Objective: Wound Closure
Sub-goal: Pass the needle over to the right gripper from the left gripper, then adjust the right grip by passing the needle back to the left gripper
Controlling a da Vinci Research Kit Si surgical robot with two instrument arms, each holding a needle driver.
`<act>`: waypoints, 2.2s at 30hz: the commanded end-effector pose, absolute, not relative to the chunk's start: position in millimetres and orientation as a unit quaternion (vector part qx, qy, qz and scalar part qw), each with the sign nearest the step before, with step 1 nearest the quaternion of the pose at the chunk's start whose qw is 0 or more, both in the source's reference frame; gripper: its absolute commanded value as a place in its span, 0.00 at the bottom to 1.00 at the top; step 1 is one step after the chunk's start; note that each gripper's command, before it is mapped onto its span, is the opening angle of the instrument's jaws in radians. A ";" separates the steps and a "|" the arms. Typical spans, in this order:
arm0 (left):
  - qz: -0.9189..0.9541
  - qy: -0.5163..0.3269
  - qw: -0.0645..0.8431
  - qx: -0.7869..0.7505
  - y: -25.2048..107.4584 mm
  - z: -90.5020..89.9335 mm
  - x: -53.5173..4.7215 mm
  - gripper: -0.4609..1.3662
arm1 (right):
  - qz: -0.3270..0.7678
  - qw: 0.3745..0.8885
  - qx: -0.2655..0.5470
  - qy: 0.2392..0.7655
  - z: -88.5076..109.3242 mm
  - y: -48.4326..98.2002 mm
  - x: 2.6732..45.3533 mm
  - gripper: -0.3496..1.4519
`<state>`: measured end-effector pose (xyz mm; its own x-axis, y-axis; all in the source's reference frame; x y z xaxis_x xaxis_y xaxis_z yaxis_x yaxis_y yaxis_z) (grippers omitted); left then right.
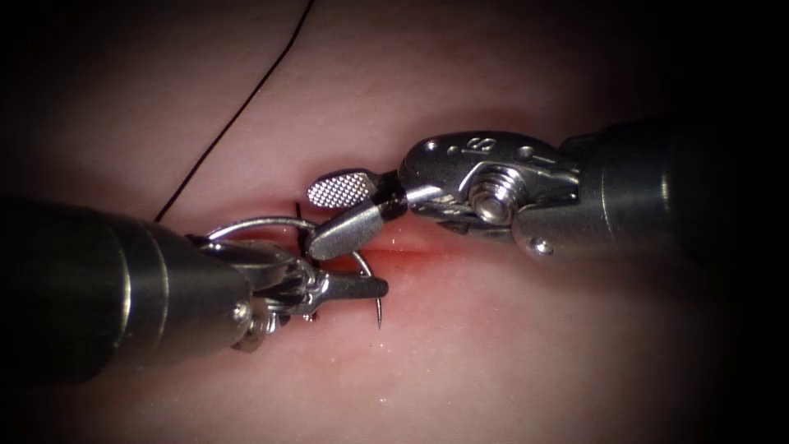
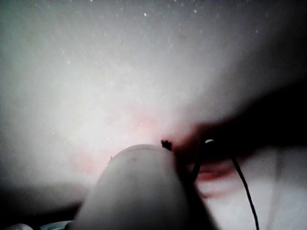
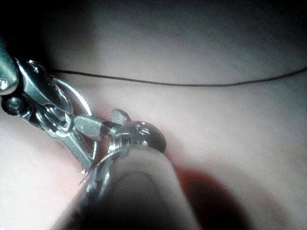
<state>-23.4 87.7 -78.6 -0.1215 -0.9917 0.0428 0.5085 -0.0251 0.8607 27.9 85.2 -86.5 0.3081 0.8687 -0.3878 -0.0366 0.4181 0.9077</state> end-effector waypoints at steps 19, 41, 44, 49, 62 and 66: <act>-0.705 -0.357 0.506 0.346 88.0 -78.3 -23.3 0.12 | 0.320 0.711 0.409 0.474 -86.8 86.7 27.9 0.00; -0.766 -0.356 0.352 0.403 87.4 -78.0 -21.4 0.16 | 0.391 0.682 0.350 0.509 -87.1 89.3 25.7 0.00; -0.791 -0.324 0.292 0.428 87.4 -78.0 -21.2 0.07 | 0.409 0.674 0.333 0.517 -86.9 89.7 25.1 0.00; -0.839 -0.237 0.134 0.472 88.0 -78.1 -21.0 0.11 | 0.425 0.654 0.317 0.540 -86.6 90.1 24.2 0.00; -0.841 -0.081 -0.113 0.522 88.4 -78.2 -20.0 0.54 | 0.438 0.602 0.298 0.597 -86.4 90.9 22.7 0.00; -0.821 -0.061 -0.168 0.542 88.6 -78.2 -19.4 0.54 | 0.451 0.595 0.288 0.600 -86.3 91.2 22.3 0.00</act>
<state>-19.2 89.1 -78.2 -0.3389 0.2383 -0.9102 -0.3555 -0.9281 -0.1106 22.1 91.4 -86.3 -0.1392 0.8811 -0.4520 -0.1946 0.4232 0.8849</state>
